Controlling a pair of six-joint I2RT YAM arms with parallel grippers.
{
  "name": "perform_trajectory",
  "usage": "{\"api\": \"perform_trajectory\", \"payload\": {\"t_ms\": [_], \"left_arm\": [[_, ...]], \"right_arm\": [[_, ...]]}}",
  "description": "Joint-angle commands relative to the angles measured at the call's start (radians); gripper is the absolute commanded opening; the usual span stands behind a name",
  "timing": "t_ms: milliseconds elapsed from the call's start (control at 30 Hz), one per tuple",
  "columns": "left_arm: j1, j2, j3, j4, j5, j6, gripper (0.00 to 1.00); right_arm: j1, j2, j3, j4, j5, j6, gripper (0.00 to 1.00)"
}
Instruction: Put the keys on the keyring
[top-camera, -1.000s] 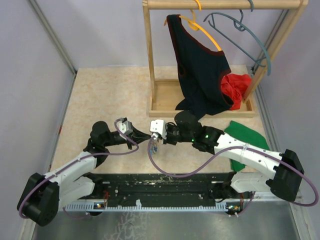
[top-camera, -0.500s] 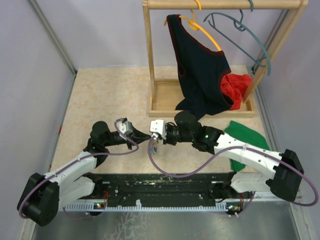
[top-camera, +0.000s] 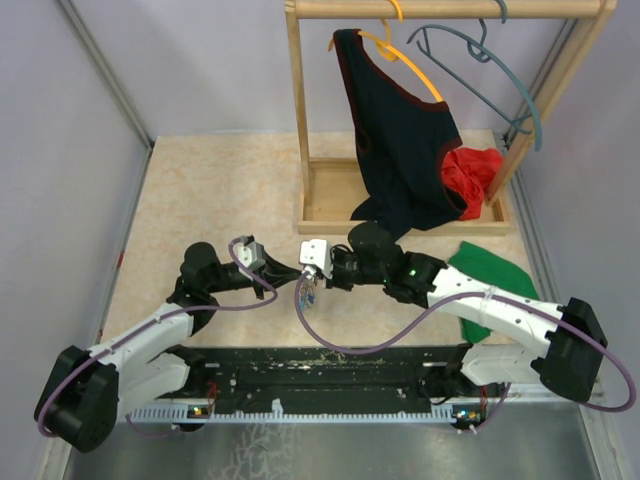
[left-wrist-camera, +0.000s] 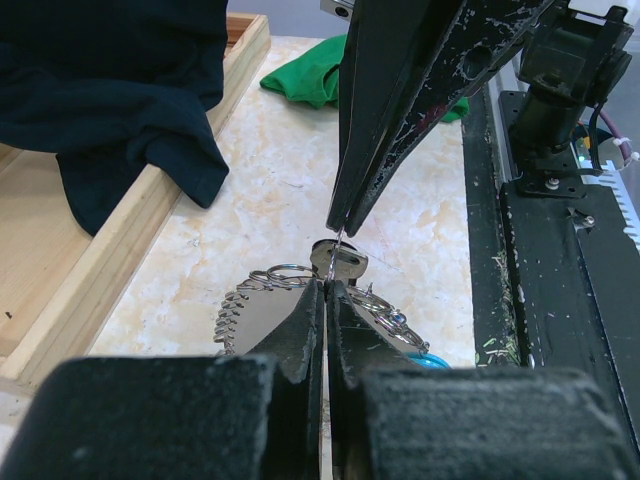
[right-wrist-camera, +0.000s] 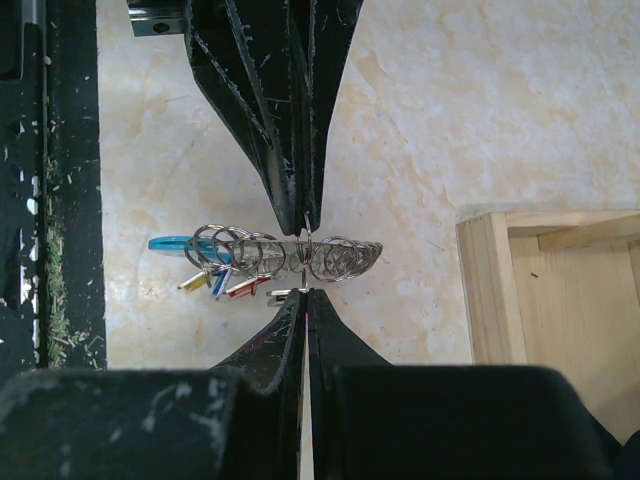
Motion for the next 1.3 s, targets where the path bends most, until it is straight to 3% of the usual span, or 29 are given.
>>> {"api": "perform_trajectory", "payload": {"t_ms": [0,1267], "left_arm": [[0.004,-0.001,0.031,0.031,0.023,0.008,0.01],[0.004,0.016,0.047,0.036,0.062,-0.019,0.01]], "right_arm": [[0.018,-0.002,0.068,0.036,-0.014,0.013,0.00],[0.019,0.017,0.090,0.083,-0.086,0.040,0.00]]}}
